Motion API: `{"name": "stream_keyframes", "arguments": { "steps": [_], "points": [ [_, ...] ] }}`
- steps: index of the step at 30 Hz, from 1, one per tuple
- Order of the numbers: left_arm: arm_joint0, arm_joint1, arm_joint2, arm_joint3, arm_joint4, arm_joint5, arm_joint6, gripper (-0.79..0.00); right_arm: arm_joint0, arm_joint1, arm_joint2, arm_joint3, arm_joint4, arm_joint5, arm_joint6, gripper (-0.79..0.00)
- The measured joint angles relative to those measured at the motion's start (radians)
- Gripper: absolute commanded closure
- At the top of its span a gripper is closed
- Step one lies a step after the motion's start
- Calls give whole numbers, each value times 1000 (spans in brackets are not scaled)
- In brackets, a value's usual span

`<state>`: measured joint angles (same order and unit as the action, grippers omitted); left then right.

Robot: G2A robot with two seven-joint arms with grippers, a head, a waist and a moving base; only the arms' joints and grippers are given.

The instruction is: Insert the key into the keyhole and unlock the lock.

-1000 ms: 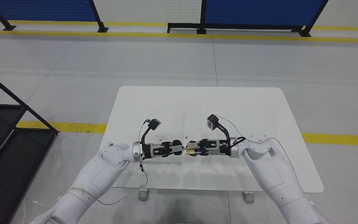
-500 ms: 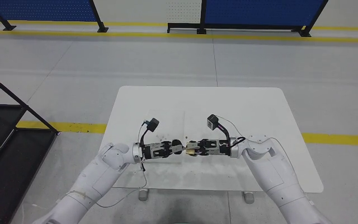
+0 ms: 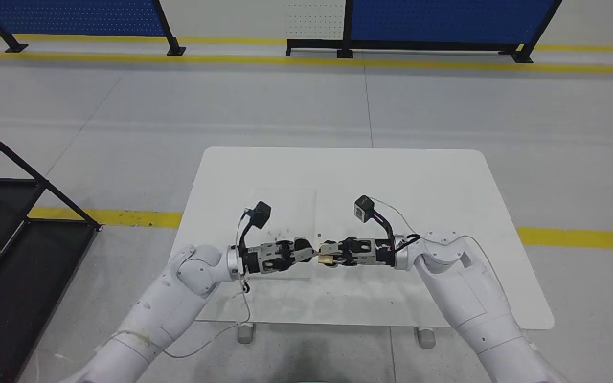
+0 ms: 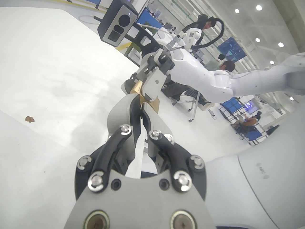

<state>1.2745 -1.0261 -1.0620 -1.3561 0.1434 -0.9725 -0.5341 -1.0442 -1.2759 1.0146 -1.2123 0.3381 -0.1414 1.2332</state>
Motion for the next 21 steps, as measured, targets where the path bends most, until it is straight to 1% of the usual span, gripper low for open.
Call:
{"name": "stream_keyframes", "arguments": {
  "steps": [14,21],
  "points": [
    [34,-10,-30,-29,248,-24,190,0,0,0,0,0,0,0,0,0],
    [46,-14,-38,-40,349,-23,263,0,0,0,0,0,0,0,0,0]
  ]
}}
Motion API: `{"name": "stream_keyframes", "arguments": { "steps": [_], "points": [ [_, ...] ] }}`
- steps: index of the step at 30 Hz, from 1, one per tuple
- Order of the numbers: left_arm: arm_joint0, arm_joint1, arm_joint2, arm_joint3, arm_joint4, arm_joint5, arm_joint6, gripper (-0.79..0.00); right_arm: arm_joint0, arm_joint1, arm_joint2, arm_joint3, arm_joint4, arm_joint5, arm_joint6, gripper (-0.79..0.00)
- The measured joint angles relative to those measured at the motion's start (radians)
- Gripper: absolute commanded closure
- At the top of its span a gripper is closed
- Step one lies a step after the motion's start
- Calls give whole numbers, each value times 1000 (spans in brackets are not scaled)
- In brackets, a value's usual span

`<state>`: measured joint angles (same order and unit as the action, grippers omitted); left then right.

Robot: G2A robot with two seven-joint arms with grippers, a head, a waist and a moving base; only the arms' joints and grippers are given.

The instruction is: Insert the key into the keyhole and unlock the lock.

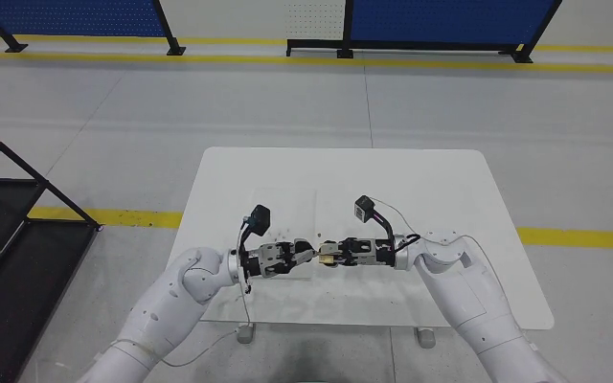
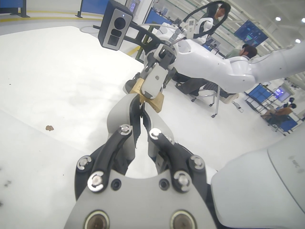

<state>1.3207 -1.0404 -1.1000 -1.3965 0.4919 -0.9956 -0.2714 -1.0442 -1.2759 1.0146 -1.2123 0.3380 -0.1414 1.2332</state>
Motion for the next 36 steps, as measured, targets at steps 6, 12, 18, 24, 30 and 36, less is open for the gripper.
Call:
{"name": "stream_keyframes", "arguments": {
  "steps": [6,12,18,24,30,36],
  "points": [
    [8,-3,-7,-9,74,-1,58,0,0,0,0,0,0,0,0,0],
    [17,-6,-13,-21,142,-4,110,0,0,0,0,0,0,0,0,0],
    [25,-8,-21,-30,207,-5,155,0,0,0,0,0,0,0,0,0],
    [32,-10,-26,-39,265,1,197,0,0,0,0,0,0,0,0,0],
    [37,-12,-31,-45,320,3,238,0,0,0,0,0,0,0,0,0],
    [43,-13,-39,-55,384,3,286,0,0,0,0,0,0,0,0,0]
  ]
}}
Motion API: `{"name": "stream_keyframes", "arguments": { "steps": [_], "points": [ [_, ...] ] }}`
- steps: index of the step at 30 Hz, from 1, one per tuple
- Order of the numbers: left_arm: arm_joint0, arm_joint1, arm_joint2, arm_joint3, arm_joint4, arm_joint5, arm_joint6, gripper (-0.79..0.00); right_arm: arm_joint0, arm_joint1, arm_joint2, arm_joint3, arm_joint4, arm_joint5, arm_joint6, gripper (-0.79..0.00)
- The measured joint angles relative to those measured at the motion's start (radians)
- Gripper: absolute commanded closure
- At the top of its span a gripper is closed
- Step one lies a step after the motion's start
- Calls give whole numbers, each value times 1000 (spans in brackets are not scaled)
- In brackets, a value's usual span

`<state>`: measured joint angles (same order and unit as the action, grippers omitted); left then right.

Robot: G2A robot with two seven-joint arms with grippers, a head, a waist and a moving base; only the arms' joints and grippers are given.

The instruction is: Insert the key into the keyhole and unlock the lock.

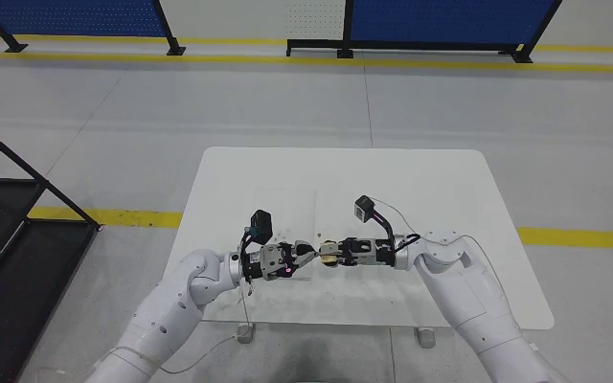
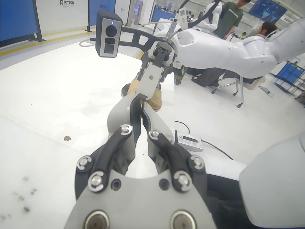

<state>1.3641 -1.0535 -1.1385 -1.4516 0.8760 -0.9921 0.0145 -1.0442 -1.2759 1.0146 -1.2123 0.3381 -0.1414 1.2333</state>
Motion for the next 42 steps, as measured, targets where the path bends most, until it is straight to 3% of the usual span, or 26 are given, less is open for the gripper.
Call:
{"name": "stream_keyframes", "arguments": {
  "steps": [42],
  "points": [
    [9,-1,-12,-16,311,17,232,0,0,0,0,0,0,0,0,0]
  ]
}}
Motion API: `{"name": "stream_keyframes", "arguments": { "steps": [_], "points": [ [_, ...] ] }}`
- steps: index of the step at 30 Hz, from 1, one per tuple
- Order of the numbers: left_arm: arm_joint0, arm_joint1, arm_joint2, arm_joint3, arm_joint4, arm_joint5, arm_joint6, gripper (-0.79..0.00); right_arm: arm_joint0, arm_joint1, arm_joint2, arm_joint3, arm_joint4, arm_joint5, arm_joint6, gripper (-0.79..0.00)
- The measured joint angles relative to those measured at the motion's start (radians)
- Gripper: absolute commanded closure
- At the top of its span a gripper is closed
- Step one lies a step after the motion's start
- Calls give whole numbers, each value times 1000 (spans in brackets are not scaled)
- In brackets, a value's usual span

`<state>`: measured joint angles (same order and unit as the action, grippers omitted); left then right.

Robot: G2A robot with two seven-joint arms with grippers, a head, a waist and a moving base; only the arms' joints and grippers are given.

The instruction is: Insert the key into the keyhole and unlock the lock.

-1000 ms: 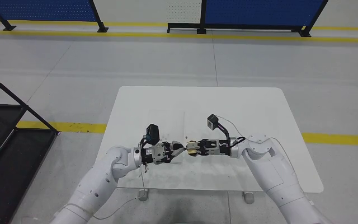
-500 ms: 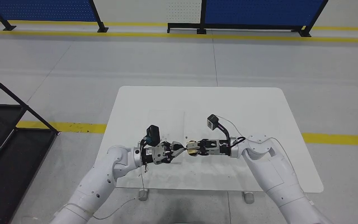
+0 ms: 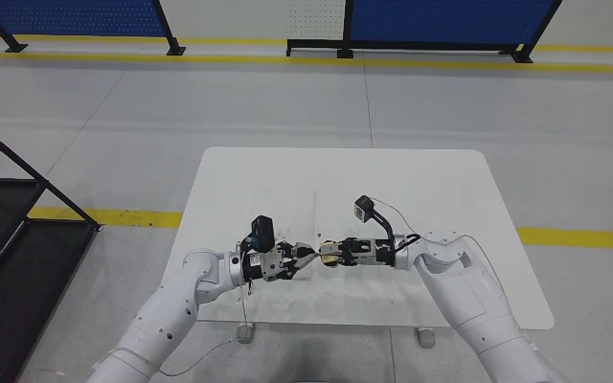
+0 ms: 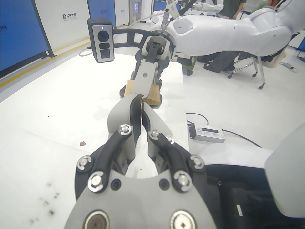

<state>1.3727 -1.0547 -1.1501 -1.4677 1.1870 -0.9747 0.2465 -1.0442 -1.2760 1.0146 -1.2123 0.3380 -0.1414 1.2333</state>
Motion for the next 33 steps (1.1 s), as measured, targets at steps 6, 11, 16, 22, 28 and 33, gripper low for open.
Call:
{"name": "stream_keyframes", "arguments": {
  "steps": [6,11,16,22,28,33],
  "points": [
    [-1,0,1,6,1,-1,11,-628,0,0,0,0,0,0,0,0],
    [1,2,-10,10,-13,-9,13,-785,0,0,0,0,0,0,0,0],
    [17,9,-42,-6,-19,-10,19,-785,0,0,0,0,0,0,0,0],
    [50,22,-110,-18,-31,15,29,-785,0,0,0,0,0,0,0,0],
    [79,36,-197,-23,-46,37,39,-785,0,0,0,0,0,0,0,0],
    [108,47,-271,-35,-57,42,49,-785,0,0,0,0,0,0,0,0]
  ]
}}
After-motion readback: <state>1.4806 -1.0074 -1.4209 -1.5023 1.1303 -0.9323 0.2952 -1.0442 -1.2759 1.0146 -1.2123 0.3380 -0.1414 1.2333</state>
